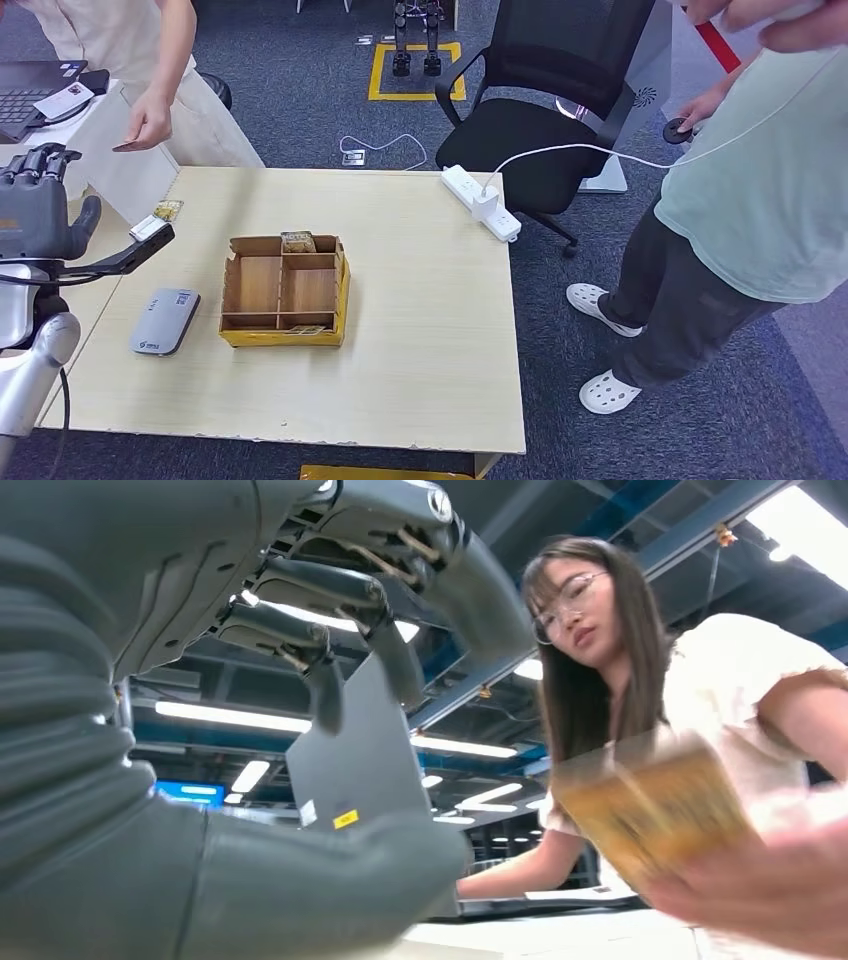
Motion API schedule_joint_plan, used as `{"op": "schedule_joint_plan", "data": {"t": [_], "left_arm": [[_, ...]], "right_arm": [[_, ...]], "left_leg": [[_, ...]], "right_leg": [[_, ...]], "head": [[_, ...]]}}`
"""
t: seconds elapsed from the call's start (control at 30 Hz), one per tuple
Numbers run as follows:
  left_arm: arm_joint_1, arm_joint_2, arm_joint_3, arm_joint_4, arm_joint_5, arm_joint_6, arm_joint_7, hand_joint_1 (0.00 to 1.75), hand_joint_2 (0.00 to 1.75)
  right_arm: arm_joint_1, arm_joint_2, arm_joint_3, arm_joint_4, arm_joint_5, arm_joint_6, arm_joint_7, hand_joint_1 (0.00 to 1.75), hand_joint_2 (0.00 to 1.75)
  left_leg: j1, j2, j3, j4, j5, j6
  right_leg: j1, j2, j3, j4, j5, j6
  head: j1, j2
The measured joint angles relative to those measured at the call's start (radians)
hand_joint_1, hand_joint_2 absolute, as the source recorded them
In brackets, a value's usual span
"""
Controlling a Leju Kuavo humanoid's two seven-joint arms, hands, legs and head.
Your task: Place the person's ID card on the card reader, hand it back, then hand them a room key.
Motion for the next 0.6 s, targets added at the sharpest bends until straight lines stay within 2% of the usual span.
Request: {"op": "schedule_joint_plan", "data": {"t": [0.27, 0.47, 0.6], "left_arm": [[0.007, 0.013, 0.007, 0.000, 0.095, -0.031, -0.042, 0.00, 1.75], [0.034, 0.056, 0.036, 0.025, 0.133, -0.043, -0.045, 0.00, 1.75], [0.093, 0.089, 0.091, 0.066, 0.168, -0.010, -0.034, 0.00, 1.75]], "right_arm": [[0.000, 0.000, -0.004, 0.000, -0.008, -0.006, 0.000, 0.00, 0.00], [0.000, 0.000, -0.007, 0.003, -0.009, -0.006, -0.002, 0.00, 0.00], [0.000, 0.000, -0.010, 0.007, -0.015, -0.006, -0.003, 0.00, 0.00]], "left_leg": [[0.000, 0.000, 0.000, 0.000, 0.000, 0.000], [0.000, 0.000, -0.001, -0.001, 0.000, 0.000], [0.000, 0.003, -0.001, -0.001, 0.000, 0.000]], "right_leg": [[0.000, 0.000, 0.000, 0.000, 0.000, 0.000], [0.000, 0.000, 0.000, 0.000, 0.000, 0.000], [0.000, 0.002, -0.001, 0.001, 0.000, 0.000]], "head": [[0.000, 0.000], [0.000, 0.000], [0.000, 0.000]]}}
